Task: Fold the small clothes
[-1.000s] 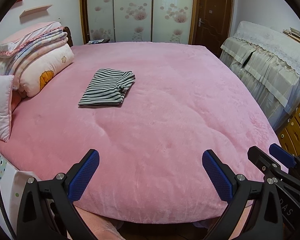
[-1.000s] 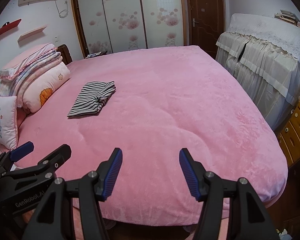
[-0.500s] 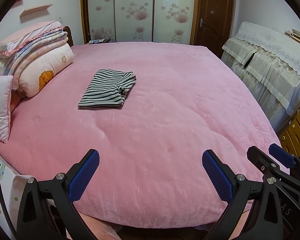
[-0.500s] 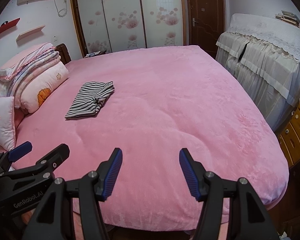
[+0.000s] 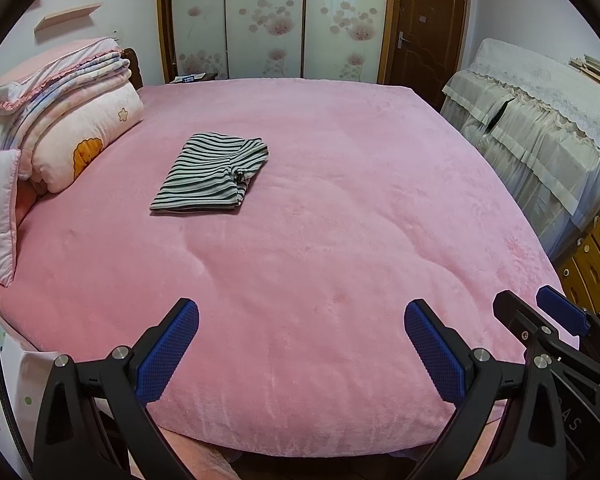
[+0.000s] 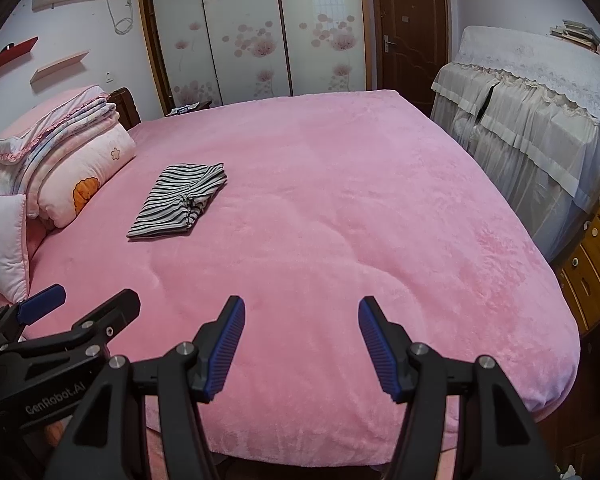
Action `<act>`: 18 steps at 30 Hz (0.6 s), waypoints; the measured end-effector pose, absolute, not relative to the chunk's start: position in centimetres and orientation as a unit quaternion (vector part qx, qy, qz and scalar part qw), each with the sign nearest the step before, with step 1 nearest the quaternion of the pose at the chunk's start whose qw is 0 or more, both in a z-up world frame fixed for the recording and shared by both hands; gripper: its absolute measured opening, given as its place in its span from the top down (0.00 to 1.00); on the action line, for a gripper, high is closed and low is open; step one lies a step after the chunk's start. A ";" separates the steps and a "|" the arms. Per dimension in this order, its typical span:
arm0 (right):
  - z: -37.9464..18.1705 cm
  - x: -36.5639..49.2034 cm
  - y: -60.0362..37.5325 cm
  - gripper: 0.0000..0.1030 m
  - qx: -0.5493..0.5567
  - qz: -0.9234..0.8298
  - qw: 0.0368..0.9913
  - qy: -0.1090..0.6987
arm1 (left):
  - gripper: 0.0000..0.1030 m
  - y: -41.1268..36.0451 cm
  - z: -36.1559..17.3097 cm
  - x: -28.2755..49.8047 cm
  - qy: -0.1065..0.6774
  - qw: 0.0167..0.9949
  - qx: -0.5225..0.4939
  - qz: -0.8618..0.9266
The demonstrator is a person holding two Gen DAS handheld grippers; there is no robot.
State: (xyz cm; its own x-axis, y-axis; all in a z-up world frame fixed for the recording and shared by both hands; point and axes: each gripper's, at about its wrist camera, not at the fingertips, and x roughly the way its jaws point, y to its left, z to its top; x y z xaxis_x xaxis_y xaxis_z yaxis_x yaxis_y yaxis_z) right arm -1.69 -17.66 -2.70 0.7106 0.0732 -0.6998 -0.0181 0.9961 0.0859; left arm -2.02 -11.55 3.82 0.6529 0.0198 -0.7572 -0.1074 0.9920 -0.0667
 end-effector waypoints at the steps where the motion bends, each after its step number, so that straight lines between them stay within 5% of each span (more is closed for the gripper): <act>1: -2.7 -1.6 -17.7 0.42 0.036 0.025 0.924 0.380 | 0.01 -11.6 3.8 -2.0 0.415 0.908 -0.052 0.036; 18: -3.9 -1.1 -17.5 0.42 0.045 0.018 0.920 0.390 | 0.01 -11.8 3.2 -1.3 0.417 0.907 -0.049 0.026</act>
State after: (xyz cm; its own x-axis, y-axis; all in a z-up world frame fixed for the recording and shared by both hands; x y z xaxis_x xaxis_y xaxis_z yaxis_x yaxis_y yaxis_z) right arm -1.09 -17.46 -3.87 0.6956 0.0687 -0.7151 0.0021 0.9952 0.0976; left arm -1.32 -11.81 3.24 0.6513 0.0059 -0.7588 -0.0872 0.9939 -0.0672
